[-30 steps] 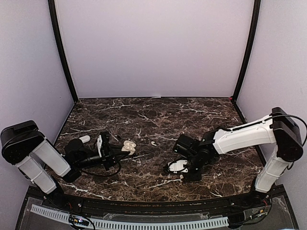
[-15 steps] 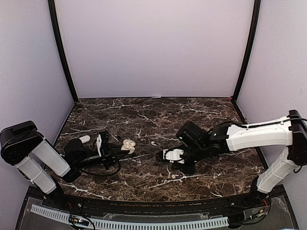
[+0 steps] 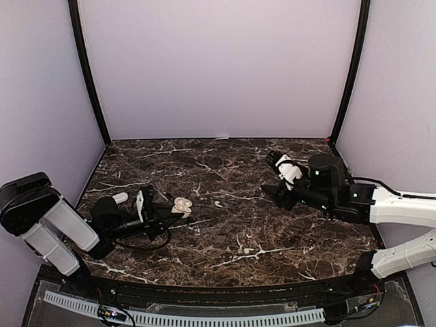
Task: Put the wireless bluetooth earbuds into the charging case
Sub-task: Adjust the right earbud at the center of the board, then pick up the right earbud from the center of the board.
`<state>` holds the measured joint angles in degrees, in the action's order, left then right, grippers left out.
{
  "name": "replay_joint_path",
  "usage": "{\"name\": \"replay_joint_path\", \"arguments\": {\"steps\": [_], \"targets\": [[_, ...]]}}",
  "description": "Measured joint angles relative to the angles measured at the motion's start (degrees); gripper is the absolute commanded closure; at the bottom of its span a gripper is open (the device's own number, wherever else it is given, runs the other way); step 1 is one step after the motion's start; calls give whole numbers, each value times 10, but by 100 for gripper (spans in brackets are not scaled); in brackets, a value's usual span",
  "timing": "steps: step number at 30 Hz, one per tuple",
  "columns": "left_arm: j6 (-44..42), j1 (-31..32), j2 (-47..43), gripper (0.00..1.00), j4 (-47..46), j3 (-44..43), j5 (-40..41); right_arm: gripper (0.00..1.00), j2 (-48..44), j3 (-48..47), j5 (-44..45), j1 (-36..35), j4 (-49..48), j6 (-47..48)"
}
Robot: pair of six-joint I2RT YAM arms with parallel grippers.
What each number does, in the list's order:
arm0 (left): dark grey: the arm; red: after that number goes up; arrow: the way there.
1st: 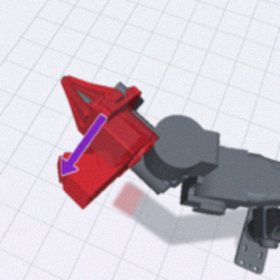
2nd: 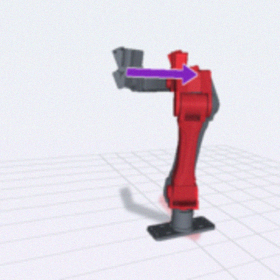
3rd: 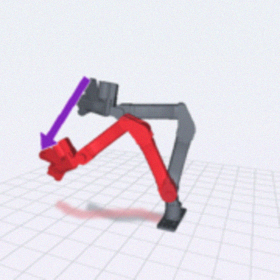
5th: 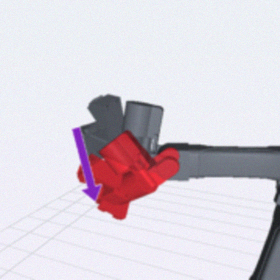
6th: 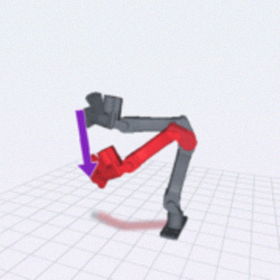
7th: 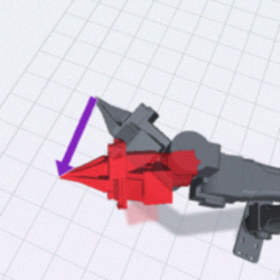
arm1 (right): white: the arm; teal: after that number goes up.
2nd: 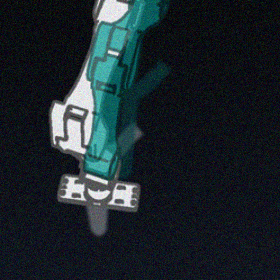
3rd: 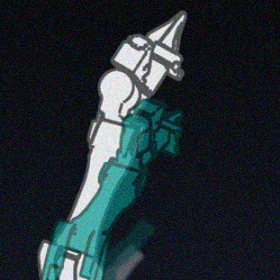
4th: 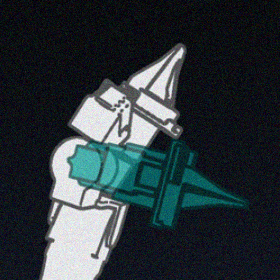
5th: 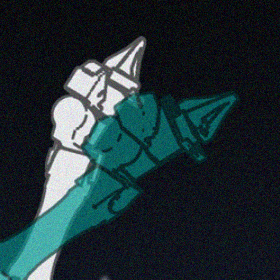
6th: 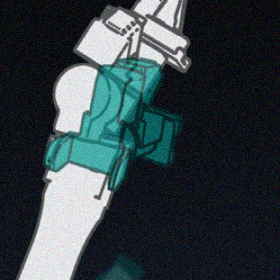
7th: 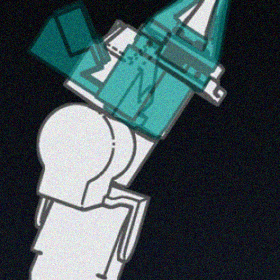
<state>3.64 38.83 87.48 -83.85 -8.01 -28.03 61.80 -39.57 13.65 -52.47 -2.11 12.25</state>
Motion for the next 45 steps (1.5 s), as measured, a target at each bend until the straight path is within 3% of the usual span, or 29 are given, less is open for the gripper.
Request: {"name": "replay_joint_path", "arguments": {"steps": [3, 6, 9, 17, 24, 30, 45], "targets": [[0, 0, -2, 89, 0, 0, 0, 25, 19, 0, -5, 0, -6, -1], [-1, 0, -2, 89, 0, 0, -4, 41, 24, -1, -43, 0, 14, 23], [-9, 0, 0, 90, -8, 1, -25, 46, 38, -27, -86, 0, 76, 47], [-53, 1, 69, 95, -70, 30, -132, 47, 84, -112, -203, 0, 217, 111], [-80, 4, 81, 96, -80, 33, -178, 46, 154, -160, -233, 0, 301, 136], [-108, 12, 82, 100, -83, 33, -212, 46, 189, -164, -233, -18, 329, 156], [-202, 31, 94, 100, -85, 37, -285, 47, 260, -165, -232, -53, 330, 192]]}}
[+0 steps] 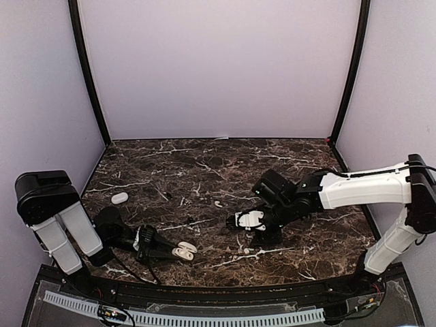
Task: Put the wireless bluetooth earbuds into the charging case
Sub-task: Pick up the right earbud from the center of the board.
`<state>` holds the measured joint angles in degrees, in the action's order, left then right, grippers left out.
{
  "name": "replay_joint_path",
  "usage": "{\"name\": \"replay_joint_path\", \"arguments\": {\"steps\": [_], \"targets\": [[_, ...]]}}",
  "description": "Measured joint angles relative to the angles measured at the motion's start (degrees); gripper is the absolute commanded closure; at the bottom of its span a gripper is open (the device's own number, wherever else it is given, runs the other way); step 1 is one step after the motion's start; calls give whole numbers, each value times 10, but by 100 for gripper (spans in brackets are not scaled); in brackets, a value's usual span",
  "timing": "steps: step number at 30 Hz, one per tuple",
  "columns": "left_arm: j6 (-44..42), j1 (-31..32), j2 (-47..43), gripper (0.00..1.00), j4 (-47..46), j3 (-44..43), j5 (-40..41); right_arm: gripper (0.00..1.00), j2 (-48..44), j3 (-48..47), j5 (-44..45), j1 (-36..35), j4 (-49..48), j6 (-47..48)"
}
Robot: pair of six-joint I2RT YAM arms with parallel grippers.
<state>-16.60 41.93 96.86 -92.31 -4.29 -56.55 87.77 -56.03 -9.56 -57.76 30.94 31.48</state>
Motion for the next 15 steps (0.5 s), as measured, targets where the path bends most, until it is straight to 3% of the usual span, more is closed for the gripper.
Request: {"name": "replay_joint_path", "arguments": {"steps": [15], "targets": [[-80, 17, 2, 100, -2, 11, -9, 51, 13, 2, -8, -7, -7, 94]]}}
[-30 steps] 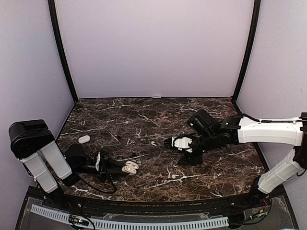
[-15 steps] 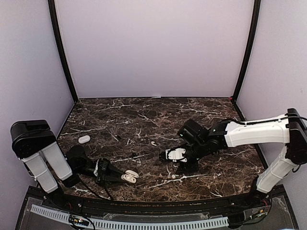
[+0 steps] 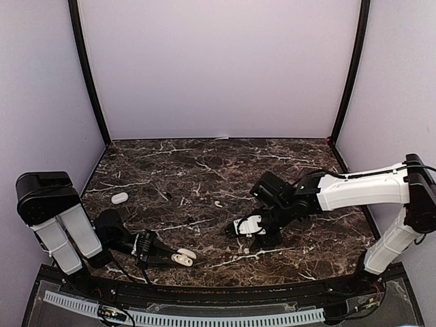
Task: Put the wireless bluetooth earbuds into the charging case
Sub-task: Pick up the right earbud from the center of the board.
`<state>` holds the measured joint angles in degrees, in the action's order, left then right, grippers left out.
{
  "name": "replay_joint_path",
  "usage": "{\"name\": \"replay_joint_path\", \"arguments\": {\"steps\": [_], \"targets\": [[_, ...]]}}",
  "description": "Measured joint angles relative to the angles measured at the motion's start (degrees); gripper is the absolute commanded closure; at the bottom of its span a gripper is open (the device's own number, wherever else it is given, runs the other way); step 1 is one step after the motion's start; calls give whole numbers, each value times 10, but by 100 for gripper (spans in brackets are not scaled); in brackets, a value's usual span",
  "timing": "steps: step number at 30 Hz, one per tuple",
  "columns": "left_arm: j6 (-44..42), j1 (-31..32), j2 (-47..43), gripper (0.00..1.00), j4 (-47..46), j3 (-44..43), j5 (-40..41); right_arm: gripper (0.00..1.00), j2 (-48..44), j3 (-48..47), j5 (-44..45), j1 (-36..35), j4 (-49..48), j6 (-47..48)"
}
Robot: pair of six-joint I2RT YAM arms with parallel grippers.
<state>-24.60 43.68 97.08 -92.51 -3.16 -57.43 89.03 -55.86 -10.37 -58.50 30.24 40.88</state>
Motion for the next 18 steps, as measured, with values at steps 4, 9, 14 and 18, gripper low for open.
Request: {"name": "replay_joint_path", "arguments": {"steps": [4, 9, 14, 18], "targets": [[-3, 0, 0, 100, 0, 0, 3, 52, 9, 0, -1, -6, 0, 16], [-3, 0, 0, 100, 0, 0, 8, 54, 47, -9, 1, -12, 3, 28], [-3, 0, 0, 100, 0, 2, 11, 58, 73, -17, 10, -16, 13, 38], [-3, 1, 0, 100, 0, 3, 13, 58, 85, -29, 16, -18, 19, 46]]}}
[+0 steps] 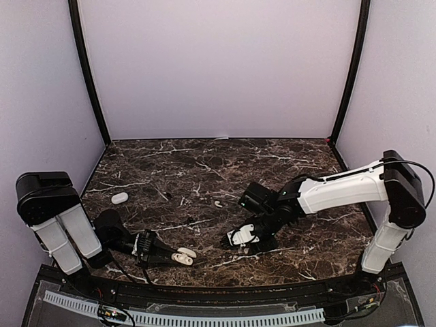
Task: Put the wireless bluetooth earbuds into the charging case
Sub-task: Pick up the right earbud from the center of the board.
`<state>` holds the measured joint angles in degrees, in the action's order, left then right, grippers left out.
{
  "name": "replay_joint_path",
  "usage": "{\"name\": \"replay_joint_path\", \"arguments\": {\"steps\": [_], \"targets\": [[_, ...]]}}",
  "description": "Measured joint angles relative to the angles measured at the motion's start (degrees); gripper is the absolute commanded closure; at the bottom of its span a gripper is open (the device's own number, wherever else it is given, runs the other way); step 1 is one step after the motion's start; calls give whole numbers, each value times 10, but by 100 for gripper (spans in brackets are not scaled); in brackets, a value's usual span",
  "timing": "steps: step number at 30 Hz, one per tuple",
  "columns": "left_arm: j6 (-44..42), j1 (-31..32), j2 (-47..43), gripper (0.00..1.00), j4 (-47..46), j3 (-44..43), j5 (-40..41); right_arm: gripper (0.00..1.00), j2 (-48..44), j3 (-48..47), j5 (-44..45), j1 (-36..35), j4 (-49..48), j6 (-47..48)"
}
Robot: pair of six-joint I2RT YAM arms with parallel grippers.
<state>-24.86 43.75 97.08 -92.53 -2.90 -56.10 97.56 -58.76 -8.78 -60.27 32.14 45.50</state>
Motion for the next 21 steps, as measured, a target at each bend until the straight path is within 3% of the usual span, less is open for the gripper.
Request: {"name": "replay_joint_path", "arguments": {"steps": [21], "targets": [[2, 0, 0, 100, 0, 0, 5, 75, 51, -42, 21, 0, 24, 21]]}}
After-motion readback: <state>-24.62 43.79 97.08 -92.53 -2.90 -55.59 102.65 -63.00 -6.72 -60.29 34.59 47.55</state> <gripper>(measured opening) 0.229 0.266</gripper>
